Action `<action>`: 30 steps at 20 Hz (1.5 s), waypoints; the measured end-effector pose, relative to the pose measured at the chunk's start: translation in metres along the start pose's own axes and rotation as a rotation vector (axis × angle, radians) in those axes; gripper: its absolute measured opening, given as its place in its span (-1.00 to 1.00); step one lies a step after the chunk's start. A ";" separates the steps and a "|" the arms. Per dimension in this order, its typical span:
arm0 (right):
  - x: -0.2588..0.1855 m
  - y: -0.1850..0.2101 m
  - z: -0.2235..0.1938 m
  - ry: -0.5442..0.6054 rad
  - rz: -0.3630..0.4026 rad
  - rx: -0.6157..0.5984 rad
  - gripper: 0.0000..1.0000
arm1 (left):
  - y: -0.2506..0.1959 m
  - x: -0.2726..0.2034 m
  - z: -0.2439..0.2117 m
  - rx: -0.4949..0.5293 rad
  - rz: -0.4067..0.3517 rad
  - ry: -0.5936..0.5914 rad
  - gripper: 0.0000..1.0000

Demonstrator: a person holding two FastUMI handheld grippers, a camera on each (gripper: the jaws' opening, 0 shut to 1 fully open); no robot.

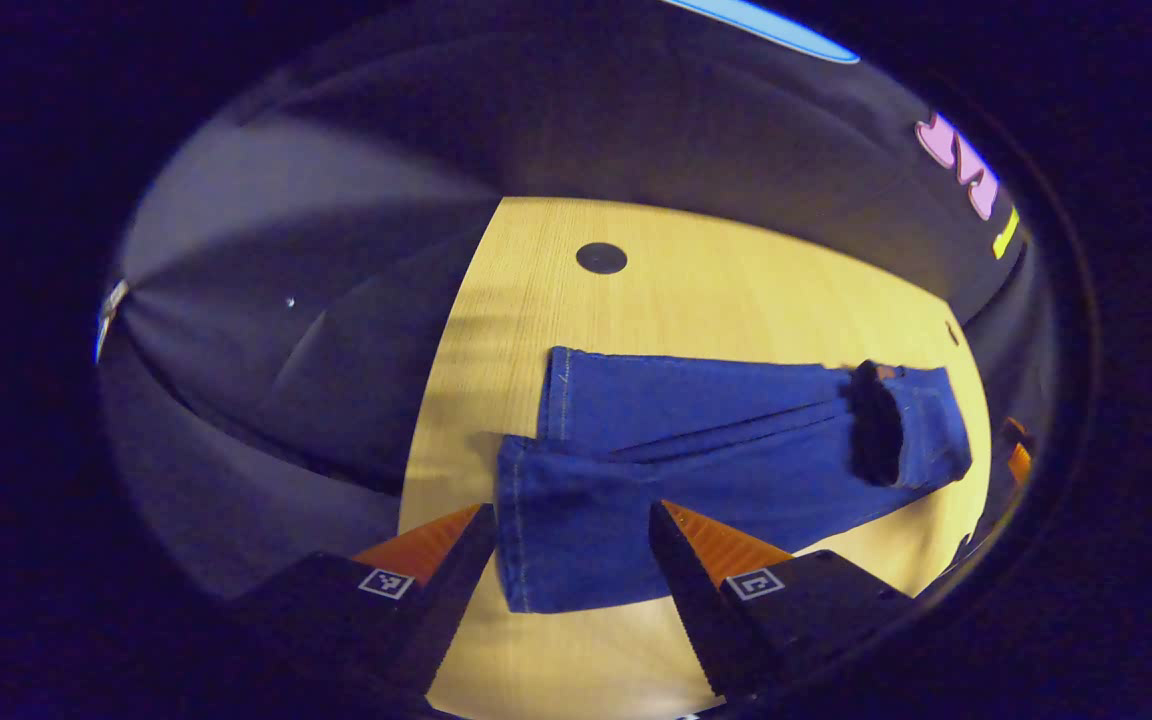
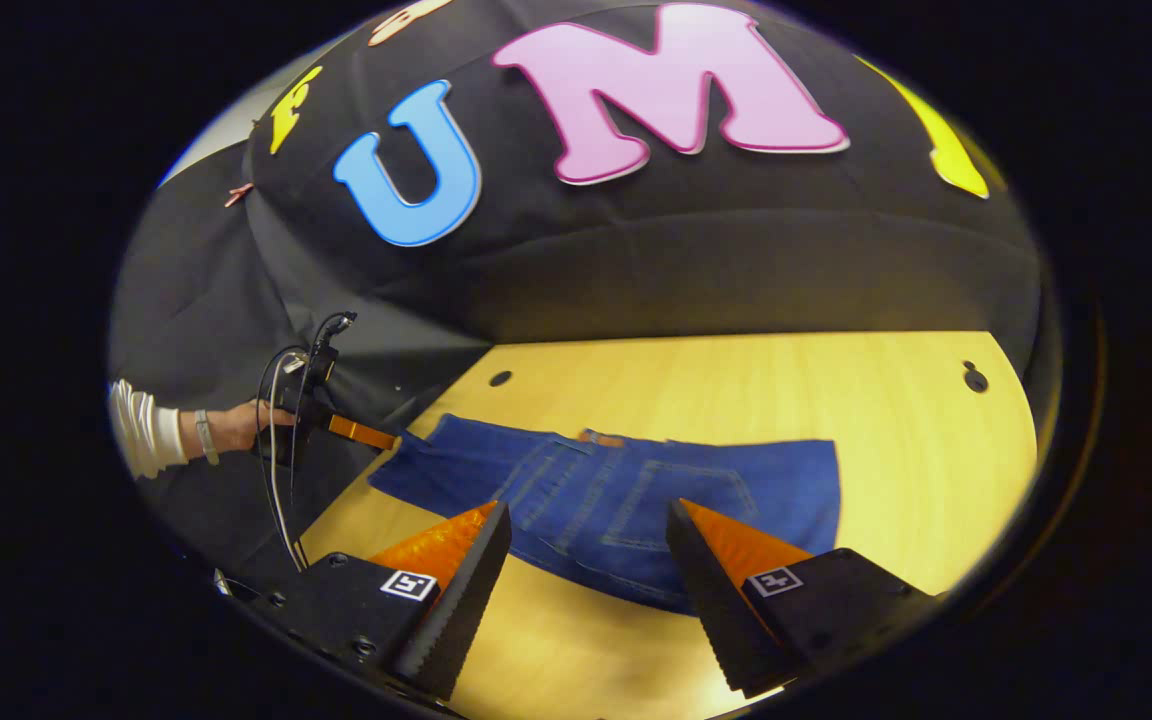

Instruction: Grasp the waist and the cuffs of the jeans and fold them to make the two legs overlap; first hold the waist and fold one-third of the jeans toward the cuffs, then hold the cuffs and fold the remaining one-third in the same direction to finish folding.

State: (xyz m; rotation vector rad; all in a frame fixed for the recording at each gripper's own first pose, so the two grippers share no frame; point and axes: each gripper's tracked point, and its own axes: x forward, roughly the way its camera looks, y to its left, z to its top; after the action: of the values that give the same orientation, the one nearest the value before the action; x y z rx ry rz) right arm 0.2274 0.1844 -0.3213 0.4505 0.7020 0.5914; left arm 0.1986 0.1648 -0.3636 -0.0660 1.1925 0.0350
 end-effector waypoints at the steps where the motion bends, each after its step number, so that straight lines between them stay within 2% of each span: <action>1: -0.005 -0.012 -0.008 0.008 -0.023 0.020 0.92 | 0.002 0.012 0.002 0.027 0.017 0.032 0.94; 4: -0.022 -0.042 -0.029 0.046 -0.066 0.073 0.93 | 0.007 0.046 0.000 0.080 0.033 0.095 0.93; 6: -0.031 -0.057 -0.035 0.060 -0.090 0.056 0.92 | 0.000 0.059 -0.004 0.086 0.011 0.136 0.89; 7: -0.033 -0.061 -0.037 0.071 -0.094 0.050 0.92 | -0.005 0.058 0.005 0.093 -0.007 0.112 0.87; 11: -0.035 -0.064 -0.026 0.067 -0.082 0.068 0.92 | -0.014 0.057 -0.004 0.082 -0.044 0.146 0.67; 12: -0.035 -0.065 -0.023 0.062 -0.078 0.080 0.93 | -0.017 0.064 -0.004 0.076 -0.057 0.141 0.69; 13: -0.033 -0.067 -0.019 0.052 -0.079 0.090 0.92 | -0.024 0.061 -0.003 0.083 -0.062 0.148 0.36; 14: -0.034 -0.068 -0.016 0.044 -0.079 0.093 0.92 | -0.028 0.058 -0.002 0.095 -0.069 0.150 -0.07; 15: -0.035 -0.070 -0.014 0.042 -0.082 0.094 0.92 | -0.029 0.060 -0.001 0.105 -0.054 0.157 -0.14; 16: -0.035 -0.071 -0.012 0.037 -0.083 0.096 0.92 | -0.029 0.060 0.000 0.098 -0.043 0.161 -0.58; 20: -0.043 -0.069 -0.003 0.008 -0.079 0.088 0.92 | -0.032 0.057 -0.002 0.082 -0.009 0.185 -0.88; 23: -0.056 -0.072 0.005 -0.022 -0.086 0.065 0.92 | -0.049 0.032 0.009 0.115 -0.016 0.170 -0.87; 26: -0.085 -0.079 0.021 -0.078 -0.109 0.078 0.92 | -0.082 -0.027 0.038 0.180 -0.036 0.127 -0.87; 30: -0.130 -0.086 0.045 -0.181 -0.147 0.066 0.92 | -0.183 -0.124 0.083 0.154 -0.188 0.069 -0.88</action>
State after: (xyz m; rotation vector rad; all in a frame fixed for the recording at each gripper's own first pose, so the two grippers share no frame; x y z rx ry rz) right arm 0.2091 0.0286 -0.2793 0.5024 0.5773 0.3851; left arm 0.2417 -0.0113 -0.2119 -0.0440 1.2499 -0.2252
